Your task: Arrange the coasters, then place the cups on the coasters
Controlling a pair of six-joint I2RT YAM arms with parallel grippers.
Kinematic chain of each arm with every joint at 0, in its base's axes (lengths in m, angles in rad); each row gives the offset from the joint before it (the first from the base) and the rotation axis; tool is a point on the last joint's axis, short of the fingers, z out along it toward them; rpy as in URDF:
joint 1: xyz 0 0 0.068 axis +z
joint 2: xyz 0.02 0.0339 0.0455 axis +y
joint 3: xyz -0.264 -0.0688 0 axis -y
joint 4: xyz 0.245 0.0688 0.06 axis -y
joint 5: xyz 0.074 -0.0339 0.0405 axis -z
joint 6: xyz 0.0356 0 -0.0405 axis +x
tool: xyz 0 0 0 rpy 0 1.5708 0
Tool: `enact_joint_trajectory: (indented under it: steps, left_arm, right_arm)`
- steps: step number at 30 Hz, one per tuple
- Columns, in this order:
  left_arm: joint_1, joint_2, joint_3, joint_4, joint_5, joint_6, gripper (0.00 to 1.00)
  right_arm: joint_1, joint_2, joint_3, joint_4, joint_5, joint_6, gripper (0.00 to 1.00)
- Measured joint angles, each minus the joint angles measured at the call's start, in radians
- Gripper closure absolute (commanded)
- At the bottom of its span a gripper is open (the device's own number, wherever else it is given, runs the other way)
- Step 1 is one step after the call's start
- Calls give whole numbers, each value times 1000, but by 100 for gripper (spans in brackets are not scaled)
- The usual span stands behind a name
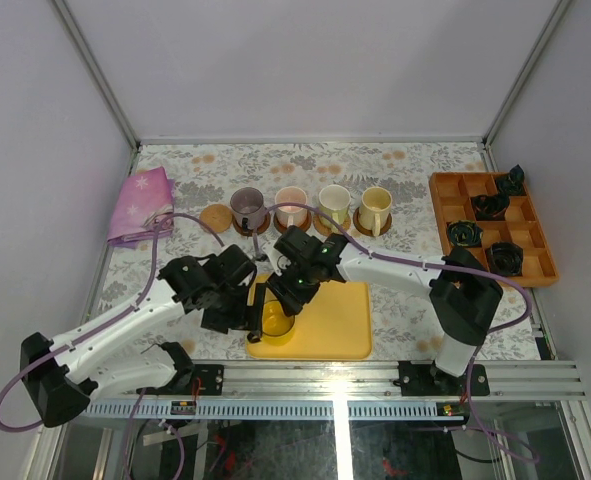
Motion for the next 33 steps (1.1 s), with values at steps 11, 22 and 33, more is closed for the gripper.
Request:
enact_joint_trajectory:
  steps: [11, 22, 33]
  left_arm:
    - [-8, 31, 0, 45, -12, 6, 19]
    - [-13, 109, 1, 159, -44, 70, 18]
    - [-14, 149, 16, 230, -93, 139, 16]
  right_arm:
    - [2, 1, 27, -34, 178, -3, 61]
    - [-3, 14, 29, -42, 329, 11, 69]
    - [-32, 7, 27, -66, 435, 138, 65]
